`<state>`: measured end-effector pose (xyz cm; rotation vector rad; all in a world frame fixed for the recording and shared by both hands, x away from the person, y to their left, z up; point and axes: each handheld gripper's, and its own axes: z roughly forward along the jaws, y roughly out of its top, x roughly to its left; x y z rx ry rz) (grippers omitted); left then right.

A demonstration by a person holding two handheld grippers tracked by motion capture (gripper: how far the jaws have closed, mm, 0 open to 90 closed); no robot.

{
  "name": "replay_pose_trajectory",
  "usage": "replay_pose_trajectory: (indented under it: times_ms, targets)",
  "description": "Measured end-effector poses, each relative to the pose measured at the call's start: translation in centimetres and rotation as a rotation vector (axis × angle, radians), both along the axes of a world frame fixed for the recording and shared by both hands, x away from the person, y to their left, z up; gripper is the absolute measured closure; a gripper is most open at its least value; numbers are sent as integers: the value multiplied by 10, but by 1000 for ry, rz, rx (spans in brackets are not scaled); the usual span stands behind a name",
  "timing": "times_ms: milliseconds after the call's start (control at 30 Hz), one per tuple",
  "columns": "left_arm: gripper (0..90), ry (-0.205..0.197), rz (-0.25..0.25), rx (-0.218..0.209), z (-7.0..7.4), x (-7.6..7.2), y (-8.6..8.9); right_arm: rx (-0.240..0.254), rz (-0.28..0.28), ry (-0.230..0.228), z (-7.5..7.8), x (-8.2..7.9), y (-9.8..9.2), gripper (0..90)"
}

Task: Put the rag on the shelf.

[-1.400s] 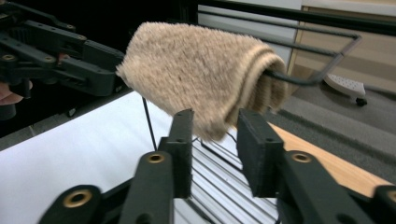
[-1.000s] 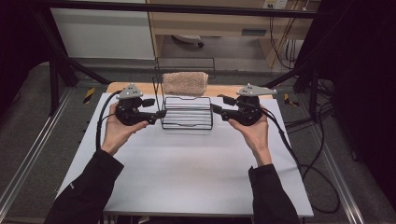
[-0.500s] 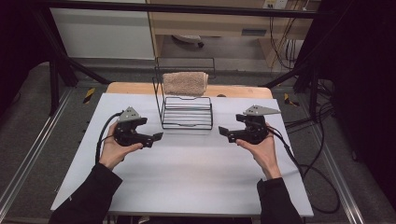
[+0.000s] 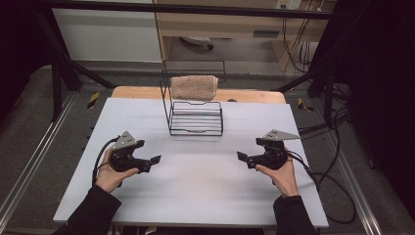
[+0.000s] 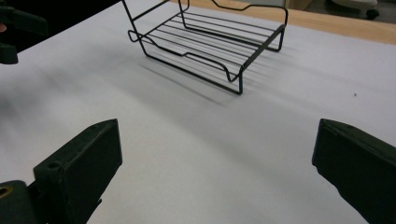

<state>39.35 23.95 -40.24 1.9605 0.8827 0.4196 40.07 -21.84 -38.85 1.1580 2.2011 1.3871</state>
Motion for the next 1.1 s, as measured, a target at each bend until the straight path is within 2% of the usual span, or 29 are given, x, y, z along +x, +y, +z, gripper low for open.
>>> replay_pose_trajectory:
  times_ms: [167,333,600,833,1100]
  targets:
    - [103,1,7,3,-10,-7,11,11,-12,34,-15,-8,-11,13]
    - [103,1,16,2,-18,-14,21,21,-21,50,-28,-16,-23,8]
    - [95,19,21,14,-30,-22,34,-4,-16,59,-44,-28,-40,5]
    - [74,37,35,17,-38,-26,41,2,-15,69,-53,-38,-50,5]
    - [68,37,25,39,-43,-30,42,-23,-7,73,-57,-41,-52,5]
